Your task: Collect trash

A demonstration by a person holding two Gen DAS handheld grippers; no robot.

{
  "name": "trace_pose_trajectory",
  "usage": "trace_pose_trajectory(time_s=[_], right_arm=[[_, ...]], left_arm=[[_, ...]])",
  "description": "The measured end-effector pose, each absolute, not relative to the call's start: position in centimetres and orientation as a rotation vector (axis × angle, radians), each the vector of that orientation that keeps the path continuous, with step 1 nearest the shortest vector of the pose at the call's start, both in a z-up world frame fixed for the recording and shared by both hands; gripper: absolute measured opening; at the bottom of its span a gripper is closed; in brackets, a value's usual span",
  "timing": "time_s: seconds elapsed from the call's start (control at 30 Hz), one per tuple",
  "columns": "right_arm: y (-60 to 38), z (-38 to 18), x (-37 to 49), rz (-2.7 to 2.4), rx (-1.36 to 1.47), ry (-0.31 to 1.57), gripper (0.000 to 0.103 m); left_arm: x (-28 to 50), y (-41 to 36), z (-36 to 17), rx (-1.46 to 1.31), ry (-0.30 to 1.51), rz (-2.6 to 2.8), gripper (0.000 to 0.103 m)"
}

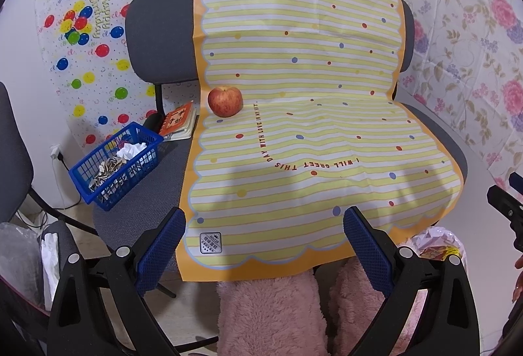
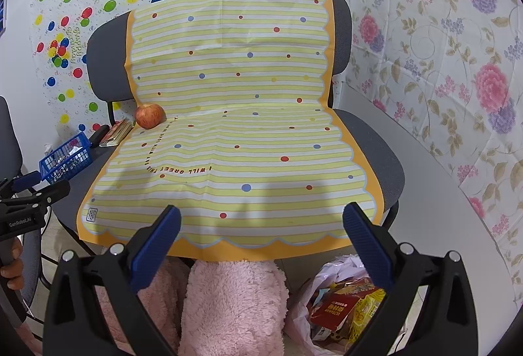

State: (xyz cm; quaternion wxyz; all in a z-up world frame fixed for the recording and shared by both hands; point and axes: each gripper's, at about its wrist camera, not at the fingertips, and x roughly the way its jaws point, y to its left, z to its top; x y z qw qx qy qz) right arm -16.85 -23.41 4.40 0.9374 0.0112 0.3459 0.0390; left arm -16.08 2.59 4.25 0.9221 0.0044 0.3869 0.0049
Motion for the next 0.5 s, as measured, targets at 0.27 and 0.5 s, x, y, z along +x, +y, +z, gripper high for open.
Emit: trace_pose_trajectory(time_s=[0.27, 0.5], right_arm=[[-23.6, 3.8, -16.5, 0.080, 0.035, 0.721, 0.097], [-24.7, 2.8, -14.1, 0.072, 0.032, 0.719, 0.097]], left_arm=[[-15.8, 2.4, 4.1, 0.008, 0.786, -0.006, 0.096], [-14.1, 2.0, 2.3, 0.011, 0.814, -0.046, 0.096]])
